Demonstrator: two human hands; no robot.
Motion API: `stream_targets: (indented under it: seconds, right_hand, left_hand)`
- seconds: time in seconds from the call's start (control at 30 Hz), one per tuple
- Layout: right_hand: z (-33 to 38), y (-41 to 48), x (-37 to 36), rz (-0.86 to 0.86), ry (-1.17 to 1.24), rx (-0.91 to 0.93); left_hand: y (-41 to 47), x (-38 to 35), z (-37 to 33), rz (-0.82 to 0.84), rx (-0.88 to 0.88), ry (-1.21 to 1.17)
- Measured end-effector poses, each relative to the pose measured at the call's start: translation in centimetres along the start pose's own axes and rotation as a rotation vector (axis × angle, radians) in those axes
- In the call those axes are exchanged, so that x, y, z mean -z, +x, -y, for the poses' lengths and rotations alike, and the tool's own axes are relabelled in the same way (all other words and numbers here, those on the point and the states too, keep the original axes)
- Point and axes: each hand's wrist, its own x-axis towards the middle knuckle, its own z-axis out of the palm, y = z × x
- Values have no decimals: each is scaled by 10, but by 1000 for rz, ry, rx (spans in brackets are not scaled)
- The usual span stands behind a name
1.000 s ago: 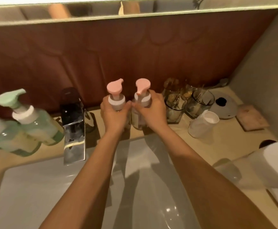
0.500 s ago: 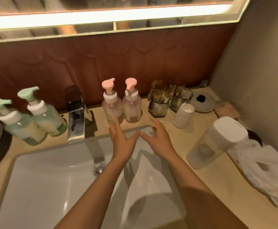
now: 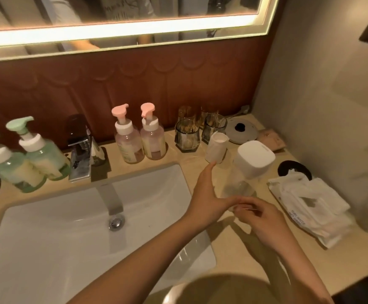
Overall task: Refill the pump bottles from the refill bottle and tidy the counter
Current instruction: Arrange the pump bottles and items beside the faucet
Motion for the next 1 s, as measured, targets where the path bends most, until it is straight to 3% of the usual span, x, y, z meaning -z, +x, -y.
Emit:
stream_targets:
  seconds: [0.13, 0.27, 0.6, 1.0]
  right_hand:
    - [-6, 15, 17, -98, -192, -67]
    - [-10, 33, 7, -74, -116, -5]
    - [7, 86, -31, -21, -232, 84]
    - [27, 160, -80, 1, -263, 178]
  left_hand:
    - [18, -18, -18, -32, -110, 5]
    - [33, -26, -18, -21, -153, 30]
    - [71, 19, 6, -13, -206, 144]
    - [129, 70, 22, -31, -91, 75]
